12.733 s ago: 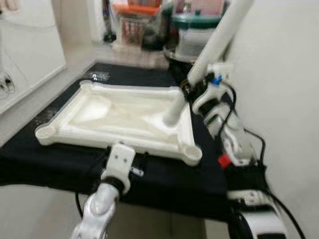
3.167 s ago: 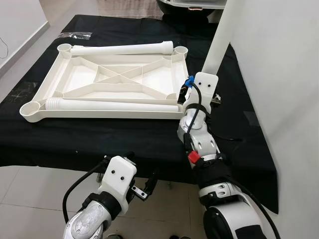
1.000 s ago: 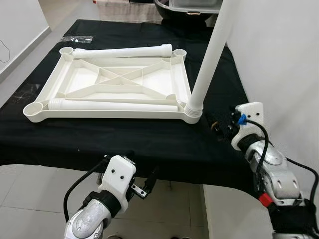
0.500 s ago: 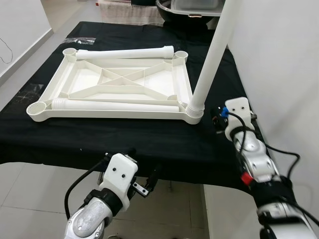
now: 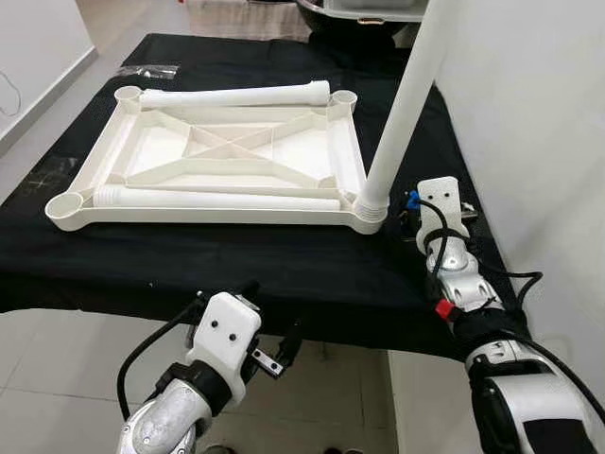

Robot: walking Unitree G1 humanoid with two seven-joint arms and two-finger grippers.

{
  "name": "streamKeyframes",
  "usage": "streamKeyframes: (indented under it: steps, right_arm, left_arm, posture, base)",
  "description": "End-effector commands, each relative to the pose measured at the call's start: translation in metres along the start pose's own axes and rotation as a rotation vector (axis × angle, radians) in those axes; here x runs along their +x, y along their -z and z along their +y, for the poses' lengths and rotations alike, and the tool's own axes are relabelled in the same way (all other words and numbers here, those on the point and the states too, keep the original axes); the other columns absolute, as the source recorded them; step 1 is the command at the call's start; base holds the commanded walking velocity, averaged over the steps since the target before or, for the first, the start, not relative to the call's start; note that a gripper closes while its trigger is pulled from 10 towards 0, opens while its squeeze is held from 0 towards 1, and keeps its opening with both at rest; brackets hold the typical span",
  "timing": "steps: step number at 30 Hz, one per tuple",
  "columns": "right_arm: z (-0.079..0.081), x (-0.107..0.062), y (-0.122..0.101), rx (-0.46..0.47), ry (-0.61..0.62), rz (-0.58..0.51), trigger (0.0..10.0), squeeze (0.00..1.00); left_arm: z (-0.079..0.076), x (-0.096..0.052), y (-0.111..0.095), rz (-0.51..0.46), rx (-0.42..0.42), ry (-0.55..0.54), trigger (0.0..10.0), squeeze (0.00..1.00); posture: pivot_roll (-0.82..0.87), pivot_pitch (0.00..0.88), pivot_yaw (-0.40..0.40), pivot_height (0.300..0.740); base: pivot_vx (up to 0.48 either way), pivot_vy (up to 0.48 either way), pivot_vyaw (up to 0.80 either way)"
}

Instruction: Building children table

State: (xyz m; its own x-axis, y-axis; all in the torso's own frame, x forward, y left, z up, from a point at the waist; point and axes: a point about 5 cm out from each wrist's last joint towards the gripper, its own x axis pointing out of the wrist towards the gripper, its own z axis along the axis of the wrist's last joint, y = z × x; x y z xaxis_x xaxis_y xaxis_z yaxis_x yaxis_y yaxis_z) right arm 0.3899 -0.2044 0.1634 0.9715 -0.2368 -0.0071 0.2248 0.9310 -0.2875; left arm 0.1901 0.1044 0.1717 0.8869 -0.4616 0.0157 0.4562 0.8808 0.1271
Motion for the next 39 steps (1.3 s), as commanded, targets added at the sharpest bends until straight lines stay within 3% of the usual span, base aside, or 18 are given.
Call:
streamKeyframes:
  steps: [1,9,21,25,27,28,31,39]
  right_arm:
    - [0.001,0.002,0.0,0.056,0.01,-0.001,10.0,0.0]
    - [0.006,0.004,0.0,0.137,-0.033,0.014,10.0,0.0]
    - [0.015,0.005,-0.006,0.158,-0.083,-0.028,10.0,0.0]
    - [0.026,0.003,-0.01,0.199,-0.198,-0.063,10.0,0.0]
    - [0.026,0.003,-0.01,0.199,-0.198,-0.063,10.0,0.0]
    - [0.036,-0.001,-0.01,0.189,-0.322,-0.093,10.0,0.0]
    - [0.041,-0.005,-0.008,0.166,-0.396,-0.115,10.0,0.0]
    - [0.032,-0.002,-0.019,0.141,-0.381,-0.188,10.0,0.0]
  left_arm:
    - [-0.002,-0.003,-0.003,0.003,-0.011,0.012,10.0,0.0]
    - [0.0,-0.002,-0.006,0.001,-0.004,0.014,10.0,0.0]
    - [0.004,-0.002,-0.01,0.001,0.013,0.003,10.0,0.0]
    - [0.005,-0.001,-0.009,0.002,0.017,0.002,10.0,0.0]
    - [0.005,-0.001,-0.009,0.002,0.017,0.002,10.0,0.0]
    - [0.007,0.001,-0.009,0.0,0.025,0.001,10.0,0.0]
    - [0.011,0.002,-0.011,-0.003,0.033,-0.001,10.0,0.0]
    - [0.016,0.004,-0.012,-0.005,0.052,-0.004,10.0,0.0]
  posture:
    - [0.18,0.241,-0.045,0.74]
    - [0.18,0.244,-0.041,0.74]
    - [0.19,0.239,-0.04,0.74]
    - [0.19,0.234,-0.039,0.74]
    - [0.19,0.234,-0.039,0.74]
    - [0.19,0.235,-0.037,0.74]
    - [0.19,0.236,-0.036,0.74]
    - [0.19,0.237,-0.031,0.74]
  base:
    - [0.0,0.0,0.0]
    - [0.0,0.0,0.0]
    - [0.0,0.0,0.0]
    - [0.0,0.0,0.0]
    - [0.0,0.0,0.0]
    - [0.0,0.0,0.0]
    - [0.0,0.0,0.0]
    - [0.0,0.0,0.0]
